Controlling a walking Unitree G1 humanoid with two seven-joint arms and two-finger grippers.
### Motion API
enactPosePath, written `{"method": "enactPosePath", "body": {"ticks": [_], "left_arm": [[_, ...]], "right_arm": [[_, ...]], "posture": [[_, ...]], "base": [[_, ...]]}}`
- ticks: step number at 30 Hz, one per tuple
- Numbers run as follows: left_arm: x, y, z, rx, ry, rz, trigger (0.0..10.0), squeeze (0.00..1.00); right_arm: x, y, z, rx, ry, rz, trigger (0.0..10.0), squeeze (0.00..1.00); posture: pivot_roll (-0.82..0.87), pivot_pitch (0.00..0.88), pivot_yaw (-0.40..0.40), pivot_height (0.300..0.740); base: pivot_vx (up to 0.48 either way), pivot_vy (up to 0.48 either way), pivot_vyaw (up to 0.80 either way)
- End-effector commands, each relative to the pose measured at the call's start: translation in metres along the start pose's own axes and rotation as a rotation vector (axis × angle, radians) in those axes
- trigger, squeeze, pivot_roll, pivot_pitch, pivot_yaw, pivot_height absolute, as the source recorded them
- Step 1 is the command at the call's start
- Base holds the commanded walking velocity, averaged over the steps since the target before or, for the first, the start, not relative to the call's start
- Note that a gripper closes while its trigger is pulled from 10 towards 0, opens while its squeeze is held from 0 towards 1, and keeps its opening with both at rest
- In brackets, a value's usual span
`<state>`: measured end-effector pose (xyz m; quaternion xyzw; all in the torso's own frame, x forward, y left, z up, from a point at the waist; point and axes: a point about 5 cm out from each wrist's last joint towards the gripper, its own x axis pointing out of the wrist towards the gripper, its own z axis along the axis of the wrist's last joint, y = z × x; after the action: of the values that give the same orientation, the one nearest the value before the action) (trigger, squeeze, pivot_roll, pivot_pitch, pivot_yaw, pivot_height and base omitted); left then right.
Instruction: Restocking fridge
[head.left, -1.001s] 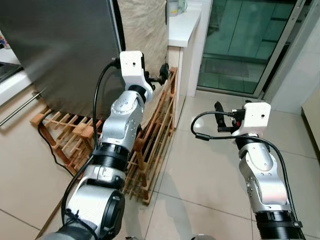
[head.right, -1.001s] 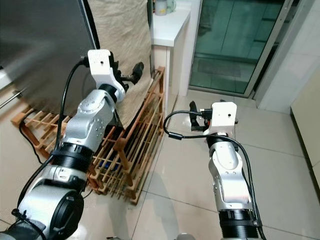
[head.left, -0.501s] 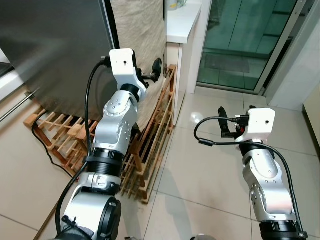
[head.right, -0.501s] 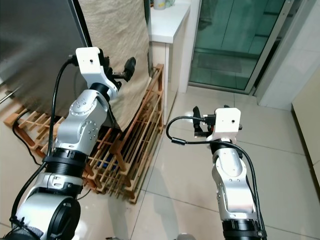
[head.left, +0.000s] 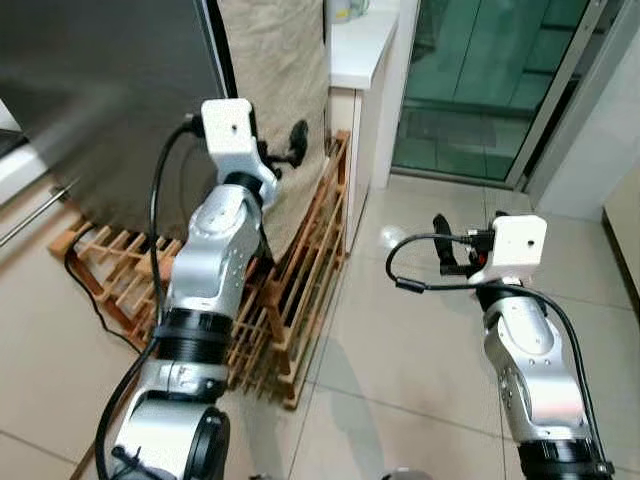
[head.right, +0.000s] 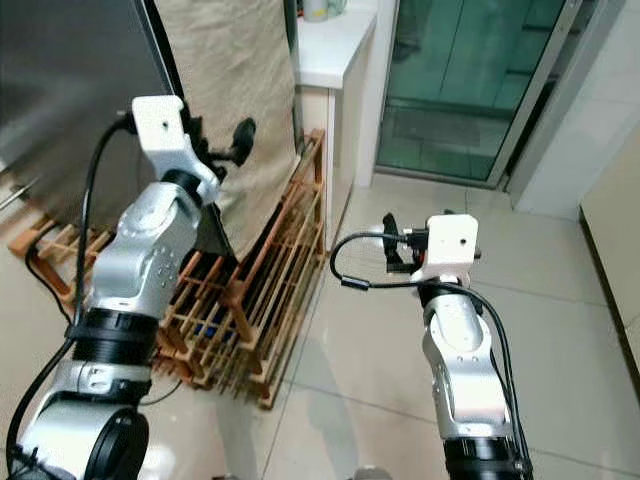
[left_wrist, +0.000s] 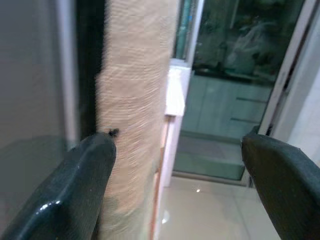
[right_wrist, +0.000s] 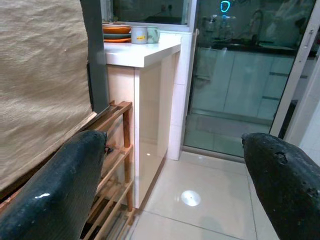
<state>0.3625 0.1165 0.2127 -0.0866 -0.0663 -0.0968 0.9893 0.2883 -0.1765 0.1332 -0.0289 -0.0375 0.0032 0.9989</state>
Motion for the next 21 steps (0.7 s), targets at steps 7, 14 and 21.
{"method": "enactPosePath", "body": {"ticks": [7, 14, 21], "left_arm": [[-0.003, 0.002, -0.001, -0.021, 0.014, 0.012, 10.0, 0.00], [0.006, -0.015, -0.004, -0.059, 0.012, -0.027, 10.0, 0.00], [0.012, -0.022, -0.013, -0.069, 0.039, -0.025, 10.0, 0.00]], "right_arm": [[-0.001, 0.001, 0.000, -0.006, 0.001, 0.001, 10.0, 0.00], [0.000, 0.001, 0.002, -0.014, -0.003, 0.004, 10.0, 0.00], [-0.003, 0.000, 0.002, -0.015, -0.004, -0.003, 10.0, 0.00]], "posture": [[-0.21, 0.000, 0.084, 0.740], [-0.22, 0.000, 0.085, 0.740], [-0.24, 0.000, 0.097, 0.740]], "base": [[0.000, 0.000, 0.00], [0.000, 0.000, 0.00], [0.000, 0.000, 0.00]]}}
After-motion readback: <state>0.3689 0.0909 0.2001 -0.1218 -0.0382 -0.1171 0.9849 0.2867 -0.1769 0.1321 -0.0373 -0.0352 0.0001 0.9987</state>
